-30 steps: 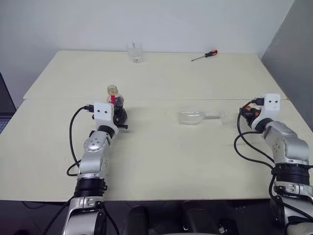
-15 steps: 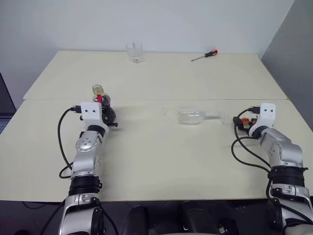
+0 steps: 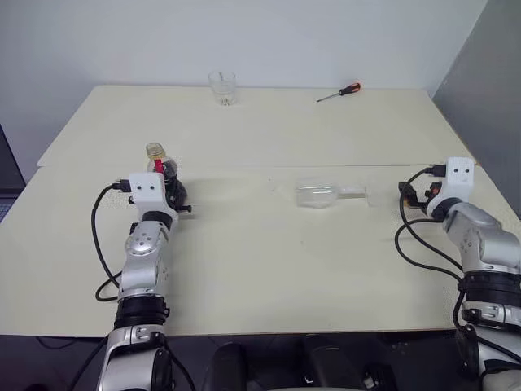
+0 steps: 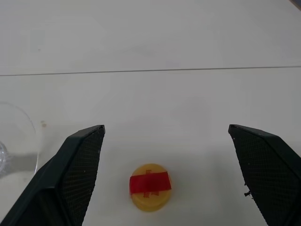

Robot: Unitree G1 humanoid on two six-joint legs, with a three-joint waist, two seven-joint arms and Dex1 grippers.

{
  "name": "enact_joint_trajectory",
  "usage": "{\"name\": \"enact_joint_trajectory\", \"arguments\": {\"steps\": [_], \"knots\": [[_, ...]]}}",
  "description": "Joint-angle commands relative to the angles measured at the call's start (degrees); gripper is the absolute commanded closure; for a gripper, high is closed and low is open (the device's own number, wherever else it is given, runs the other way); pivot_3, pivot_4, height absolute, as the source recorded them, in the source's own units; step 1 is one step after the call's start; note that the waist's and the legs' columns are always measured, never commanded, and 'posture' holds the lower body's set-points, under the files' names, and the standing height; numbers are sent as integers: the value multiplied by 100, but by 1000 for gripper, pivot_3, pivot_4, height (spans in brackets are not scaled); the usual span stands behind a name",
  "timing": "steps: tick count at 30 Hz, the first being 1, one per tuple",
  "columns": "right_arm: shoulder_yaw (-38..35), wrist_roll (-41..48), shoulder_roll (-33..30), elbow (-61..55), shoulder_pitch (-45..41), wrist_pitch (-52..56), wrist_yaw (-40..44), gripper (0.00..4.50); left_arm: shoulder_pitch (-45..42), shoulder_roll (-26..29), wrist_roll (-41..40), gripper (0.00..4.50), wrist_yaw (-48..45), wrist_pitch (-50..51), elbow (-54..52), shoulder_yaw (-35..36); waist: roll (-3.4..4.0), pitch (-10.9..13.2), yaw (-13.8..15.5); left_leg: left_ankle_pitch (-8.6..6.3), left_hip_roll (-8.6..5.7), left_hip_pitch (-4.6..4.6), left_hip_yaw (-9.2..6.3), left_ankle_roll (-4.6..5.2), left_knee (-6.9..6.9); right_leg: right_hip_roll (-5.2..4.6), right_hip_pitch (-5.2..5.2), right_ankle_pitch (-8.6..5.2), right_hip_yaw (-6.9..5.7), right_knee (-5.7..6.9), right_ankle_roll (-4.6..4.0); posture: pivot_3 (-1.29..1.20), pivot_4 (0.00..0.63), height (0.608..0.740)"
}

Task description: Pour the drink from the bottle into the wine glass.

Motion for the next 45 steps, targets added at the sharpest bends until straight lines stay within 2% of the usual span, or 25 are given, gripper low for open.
{"name": "enact_joint_trajectory", "arguments": {"steps": [1,5,7,15,24,31,36,38,41,45], "knots": [[-48,-35,-185,-289,-205,-48,11,0,105,65,-5,1780,104,-8,11,132,0,0,1,0,0,0,0,0,0,0,0,0,0,0,0,0,150,740],[44,-21,-226,-396,-302,18,68,0,179,34,-29,407,152,30,-51,140,0,0,1,0,1,-1,1,0,1,-2,0,0,1,0,0,0,150,740],[71,-37,-235,-432,-328,27,85,0,205,24,-48,34,159,53,-84,145,0,0,2,0,1,-1,1,0,1,-1,0,0,1,0,0,0,150,740],[273,-90,-419,-552,-441,133,245,0,334,50,-19,34,131,190,-393,91,0,0,5,0,1,-2,2,0,1,-3,-1,0,2,0,0,0,150,740],[1420,-447,-1476,-1244,-696,249,1576,0,1333,-91,-100,34,-145,856,-1816,-190,0,0,5,0,5,-2,0,0,0,-9,-1,0,3,-1,0,0,150,740],[2004,-673,-1979,-1525,-878,193,2439,0,2053,-278,-230,34,-200,1296,-2776,-225,-2,1,7,0,4,-4,-2,0,1,-12,-2,-1,4,-4,0,0,150,740],[2272,-588,-2143,-1967,-1147,511,3046,0,2585,-584,-677,34,-627,1493,-3712,-623,-5,4,6,0,0,-4,-6,0,1,-24,-3,-4,10,-6,4,0,150,740],[2510,-692,-2248,-2106,-1210,505,3332,0,2522,-483,-898,34,-1156,1656,-3834,-1003,-5,4,8,0,-2,-2,-5,0,4,-24,1,-4,7,-5,5,0,150,740],[2927,-974,-2285,-2051,-1309,307,3603,0,1942,-10,-851,34,-2093,1702,-3674,-1670,-7,4,51,0,-4,-1,-9,0,6,-21,3,-6,0,-4,1,0,150,740],[3189,-1146,-2169,-1858,-1341,133,3795,0,1082,259,-1136,34,-2655,2309,-3493,-1981,-6,4,57,0,-13,-4,-2,0,8,-16,1,-6,-7,-5,1,0,150,740]]}}
